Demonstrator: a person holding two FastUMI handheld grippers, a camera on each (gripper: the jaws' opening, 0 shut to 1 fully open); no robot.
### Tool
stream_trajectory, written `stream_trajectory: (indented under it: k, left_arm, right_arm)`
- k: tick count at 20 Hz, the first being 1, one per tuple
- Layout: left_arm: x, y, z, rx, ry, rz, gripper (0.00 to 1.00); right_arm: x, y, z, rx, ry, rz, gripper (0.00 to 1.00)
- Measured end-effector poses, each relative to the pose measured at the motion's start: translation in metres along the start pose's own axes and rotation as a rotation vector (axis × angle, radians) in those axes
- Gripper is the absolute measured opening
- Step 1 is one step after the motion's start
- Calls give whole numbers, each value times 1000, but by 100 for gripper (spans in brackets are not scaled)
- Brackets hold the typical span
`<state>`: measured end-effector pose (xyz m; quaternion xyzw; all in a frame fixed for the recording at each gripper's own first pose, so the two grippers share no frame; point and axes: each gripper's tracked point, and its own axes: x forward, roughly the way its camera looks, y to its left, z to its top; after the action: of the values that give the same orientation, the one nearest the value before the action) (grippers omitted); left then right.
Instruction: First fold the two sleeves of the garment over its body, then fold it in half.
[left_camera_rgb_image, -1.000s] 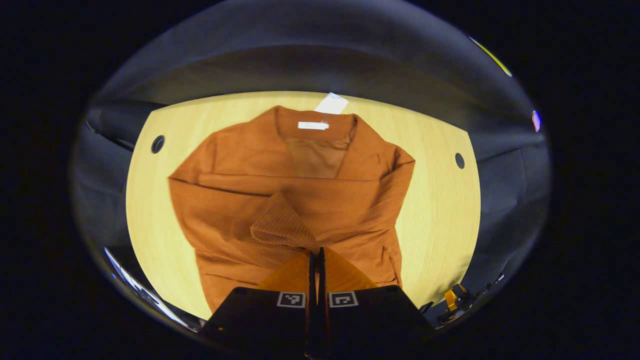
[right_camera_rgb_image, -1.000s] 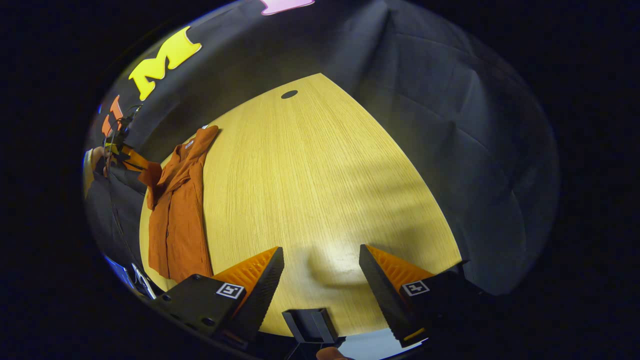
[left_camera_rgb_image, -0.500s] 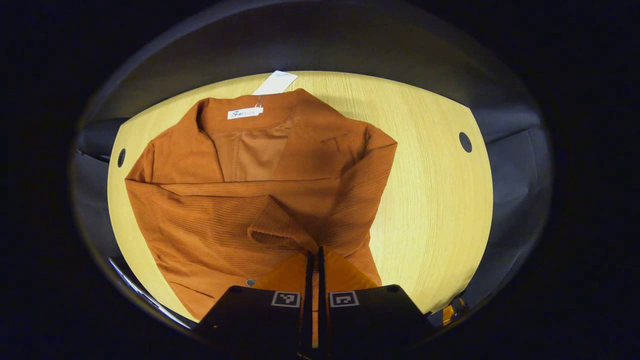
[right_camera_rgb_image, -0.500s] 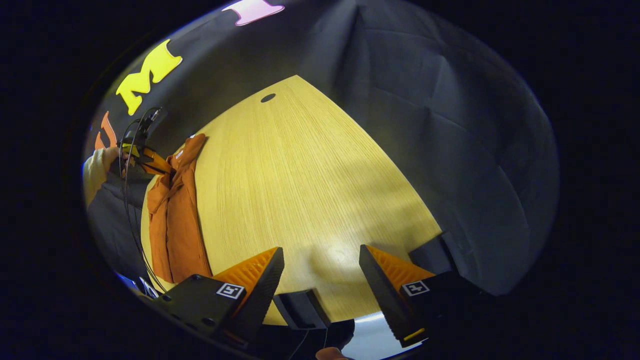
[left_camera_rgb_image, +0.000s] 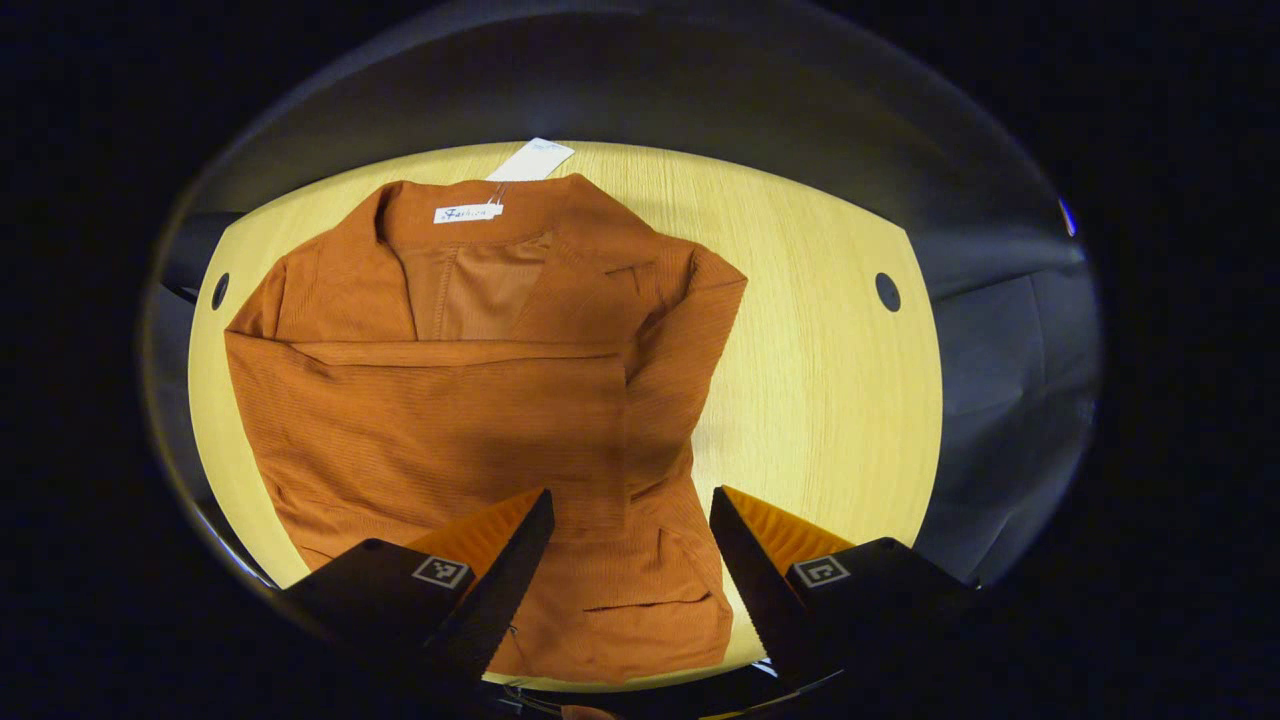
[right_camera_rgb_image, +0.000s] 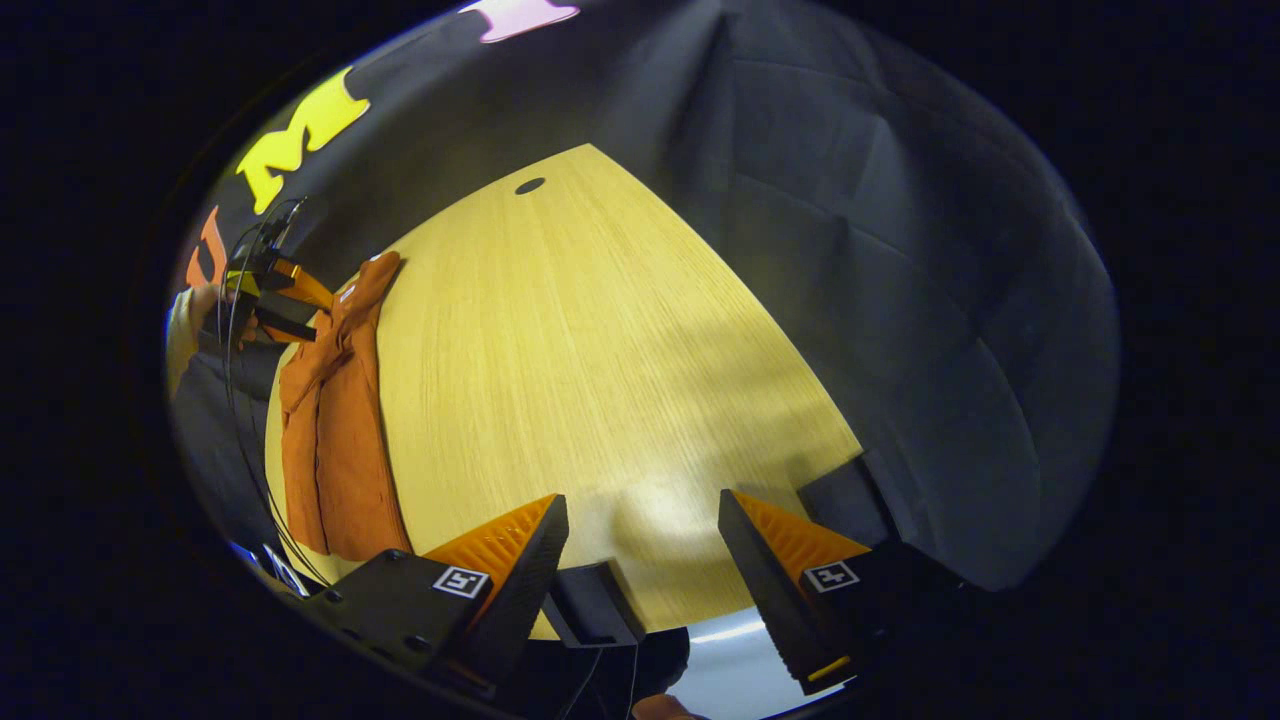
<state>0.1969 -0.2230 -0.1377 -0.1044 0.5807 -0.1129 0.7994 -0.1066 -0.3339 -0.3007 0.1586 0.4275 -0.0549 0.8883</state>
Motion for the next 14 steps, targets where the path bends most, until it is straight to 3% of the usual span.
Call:
stream_trajectory:
  k: [6,14]
  left_arm:
    - [-41,41,-24,23,-87,-44,100]
    - [-84,159,-96,2,-196,-25,100]
  right_arm:
    - [5,54,8,-105,2,54,98]
    - [27,133,2,-264,49,101,98]
